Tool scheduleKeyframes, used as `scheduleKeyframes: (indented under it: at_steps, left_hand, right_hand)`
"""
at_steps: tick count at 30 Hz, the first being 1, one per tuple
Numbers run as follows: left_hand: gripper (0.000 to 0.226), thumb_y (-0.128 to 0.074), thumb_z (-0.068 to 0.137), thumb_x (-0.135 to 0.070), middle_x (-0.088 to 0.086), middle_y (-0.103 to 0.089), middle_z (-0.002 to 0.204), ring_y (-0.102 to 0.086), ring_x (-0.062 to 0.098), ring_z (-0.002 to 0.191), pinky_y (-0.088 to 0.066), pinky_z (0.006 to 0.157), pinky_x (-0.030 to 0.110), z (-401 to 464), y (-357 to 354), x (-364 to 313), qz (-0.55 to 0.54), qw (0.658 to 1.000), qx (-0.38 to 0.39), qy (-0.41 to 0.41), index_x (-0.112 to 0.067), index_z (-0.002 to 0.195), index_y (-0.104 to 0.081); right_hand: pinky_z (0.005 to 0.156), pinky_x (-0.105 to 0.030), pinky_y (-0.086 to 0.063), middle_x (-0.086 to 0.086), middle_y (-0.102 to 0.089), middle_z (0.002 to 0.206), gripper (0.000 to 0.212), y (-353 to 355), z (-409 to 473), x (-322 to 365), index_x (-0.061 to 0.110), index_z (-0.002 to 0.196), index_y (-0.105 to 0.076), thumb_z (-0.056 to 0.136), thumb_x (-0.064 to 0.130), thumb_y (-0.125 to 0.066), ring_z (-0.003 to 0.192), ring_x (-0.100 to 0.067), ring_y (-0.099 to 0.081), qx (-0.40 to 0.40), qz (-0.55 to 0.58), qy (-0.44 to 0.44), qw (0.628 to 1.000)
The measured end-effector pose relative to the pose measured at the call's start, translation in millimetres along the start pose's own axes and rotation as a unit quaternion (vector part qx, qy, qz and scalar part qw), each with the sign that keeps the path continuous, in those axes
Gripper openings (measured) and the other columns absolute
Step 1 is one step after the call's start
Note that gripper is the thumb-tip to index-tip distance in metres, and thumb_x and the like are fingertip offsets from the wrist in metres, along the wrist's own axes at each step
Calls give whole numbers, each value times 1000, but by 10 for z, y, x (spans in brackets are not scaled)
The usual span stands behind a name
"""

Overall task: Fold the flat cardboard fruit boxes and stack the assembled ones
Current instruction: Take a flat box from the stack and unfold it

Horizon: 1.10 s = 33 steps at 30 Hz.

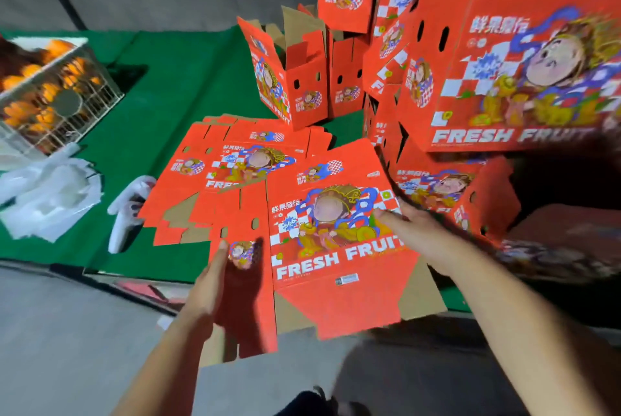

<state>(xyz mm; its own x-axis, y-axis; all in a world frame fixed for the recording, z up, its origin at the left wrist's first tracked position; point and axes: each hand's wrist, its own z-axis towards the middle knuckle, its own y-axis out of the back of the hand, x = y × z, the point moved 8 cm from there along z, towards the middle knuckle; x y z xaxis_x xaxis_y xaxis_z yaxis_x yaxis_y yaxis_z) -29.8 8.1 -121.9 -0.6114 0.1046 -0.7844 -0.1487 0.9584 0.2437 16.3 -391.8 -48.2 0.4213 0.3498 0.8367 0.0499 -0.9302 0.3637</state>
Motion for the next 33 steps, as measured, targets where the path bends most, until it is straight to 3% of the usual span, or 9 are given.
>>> scheduleKeyframes:
  at_steps: [3, 6, 9, 13, 15, 23, 27, 30, 33]
  left_hand:
    - [70, -53, 75, -88, -1, -75, 90, -67, 16, 82, -48, 81, 39, -61, 72, -159, -30, 999, -29, -2, -25, 94, -77]
    - [58, -51, 89, -77, 1, -67, 113, -63, 18, 98, -45, 93, 42, -27, 131, -398, -7, 998, -40, -56, -28, 111, -72]
    - [69, -55, 89, -73, 2, -62, 127, -57, 22, 119, -42, 107, 43, 8, 209, -563, 18, 994, -43, -94, -21, 134, -65]
    - [61, -67, 85, -57, 8, -70, 122, -63, 25, 117, -47, 106, 43, 89, 377, -642, 2, 994, -38, -107, -12, 126, -67]
    - [48, -64, 94, -52, 11, -69, 116, -63, 28, 113, -48, 98, 42, 144, 449, -652, 26, 992, -44, -113, -10, 116, -69]
    - [72, -51, 88, -76, 8, -58, 117, -54, 21, 97, -38, 84, 38, 169, 406, -769, 46, 989, -54, -128, -12, 119, -52]
    - [98, -50, 79, -83, 3, -51, 130, -50, 21, 117, -37, 101, 41, 178, 250, -664, 0, 994, -1, -105, -16, 149, -39]
    - [109, -49, 74, -89, 8, -46, 152, -46, 28, 137, -35, 114, 50, 267, 217, -524, -30, 996, 16, -79, -19, 157, -31]
    - [111, -48, 69, -98, 17, -55, 144, -56, 35, 129, -43, 109, 51, 345, 354, -491, -59, 996, -21, -63, -18, 147, -49]
  right_hand:
    - [97, -21, -46, 22, -52, 140, 70, 1, -29, 134, 47, 150, -43, 87, 56, -73, 116, 4, -53, 4, -25, 38, 999]
    - [76, -6, -45, 36, -60, 114, 38, 60, -47, 212, 63, 119, -58, 87, 54, -75, 99, 15, -59, -14, -15, 48, 999]
    - [96, -25, -47, 24, -59, 125, 53, 94, -58, 225, 52, 135, -54, 86, 60, -72, 116, -5, -56, -48, -57, 47, 996]
    - [66, -15, -45, 19, -68, 97, 19, 102, -102, 194, 35, 105, -68, 90, 45, -75, 79, 9, -61, -68, -59, 29, 995]
    - [65, -14, -46, 19, -71, 97, 12, 111, -134, 191, 34, 100, -72, 90, 39, -76, 81, 10, -63, -79, -43, 42, 995]
    - [70, -34, -63, 4, -80, 94, 20, -106, -260, 46, 27, 108, -73, 90, 36, -77, 82, -15, -77, -98, 76, 32, 992]
    - [58, -17, -55, 17, -77, 96, 23, -130, -257, 86, 36, 110, -68, 90, 40, -77, 80, 0, -74, -98, 122, 38, 987]
    - [62, -19, -56, 17, -78, 99, 23, -115, -220, 147, 38, 114, -68, 92, 39, -75, 85, -3, -75, -79, 134, 37, 987]
    - [79, -29, -60, 9, -78, 111, 21, -61, -211, 141, 33, 117, -71, 96, 38, -70, 98, -7, -74, -59, 161, 26, 985]
